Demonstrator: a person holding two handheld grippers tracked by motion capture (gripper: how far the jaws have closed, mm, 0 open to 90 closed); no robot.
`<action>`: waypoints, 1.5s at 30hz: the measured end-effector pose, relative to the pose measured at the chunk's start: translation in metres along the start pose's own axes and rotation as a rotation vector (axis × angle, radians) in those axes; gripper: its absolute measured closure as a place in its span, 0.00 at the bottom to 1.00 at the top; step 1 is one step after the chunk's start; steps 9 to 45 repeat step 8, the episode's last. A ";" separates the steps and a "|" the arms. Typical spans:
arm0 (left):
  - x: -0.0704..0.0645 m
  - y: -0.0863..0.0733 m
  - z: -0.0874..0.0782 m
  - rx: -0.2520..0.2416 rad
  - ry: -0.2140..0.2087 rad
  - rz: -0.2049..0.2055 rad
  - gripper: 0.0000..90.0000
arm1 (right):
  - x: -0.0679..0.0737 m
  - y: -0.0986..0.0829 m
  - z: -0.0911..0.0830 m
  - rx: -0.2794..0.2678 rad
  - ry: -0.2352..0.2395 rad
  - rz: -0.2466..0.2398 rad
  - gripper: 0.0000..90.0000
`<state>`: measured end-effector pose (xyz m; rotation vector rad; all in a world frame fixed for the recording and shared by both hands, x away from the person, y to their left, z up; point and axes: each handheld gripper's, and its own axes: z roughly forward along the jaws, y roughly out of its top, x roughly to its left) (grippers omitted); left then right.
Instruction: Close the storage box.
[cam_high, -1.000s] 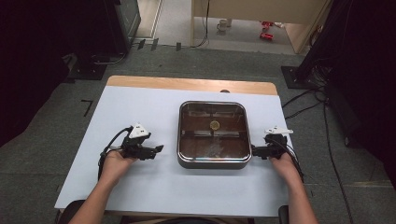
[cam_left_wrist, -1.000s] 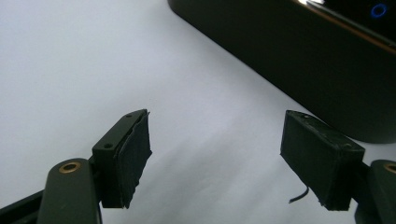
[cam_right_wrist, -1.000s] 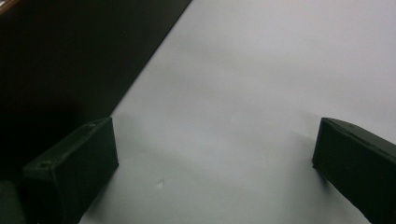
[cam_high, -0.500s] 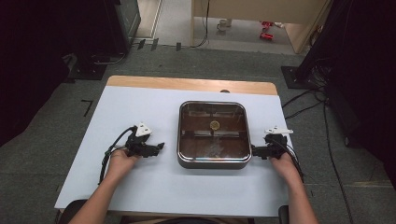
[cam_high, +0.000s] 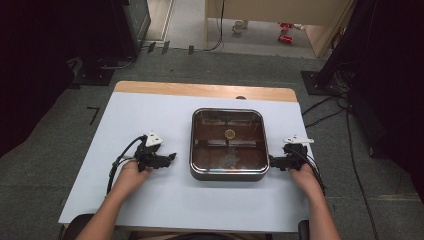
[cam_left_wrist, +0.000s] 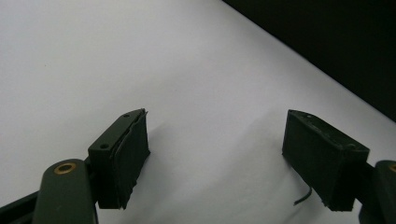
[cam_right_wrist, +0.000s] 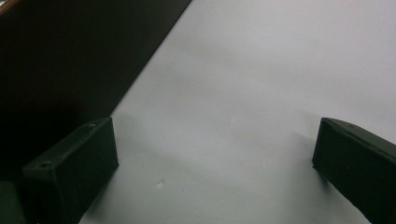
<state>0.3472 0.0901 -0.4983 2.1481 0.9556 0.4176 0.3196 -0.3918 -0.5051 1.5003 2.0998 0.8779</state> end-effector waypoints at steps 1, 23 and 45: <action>0.000 0.000 0.000 0.000 0.000 0.000 0.25 | 0.000 0.000 0.000 0.000 0.000 0.000 0.00; 0.000 0.000 0.000 0.002 0.005 -0.002 0.24 | 0.000 0.000 0.000 0.000 0.000 0.000 0.00; 0.000 0.000 0.000 0.002 0.005 -0.002 0.24 | 0.000 0.000 0.000 0.000 0.000 0.000 0.00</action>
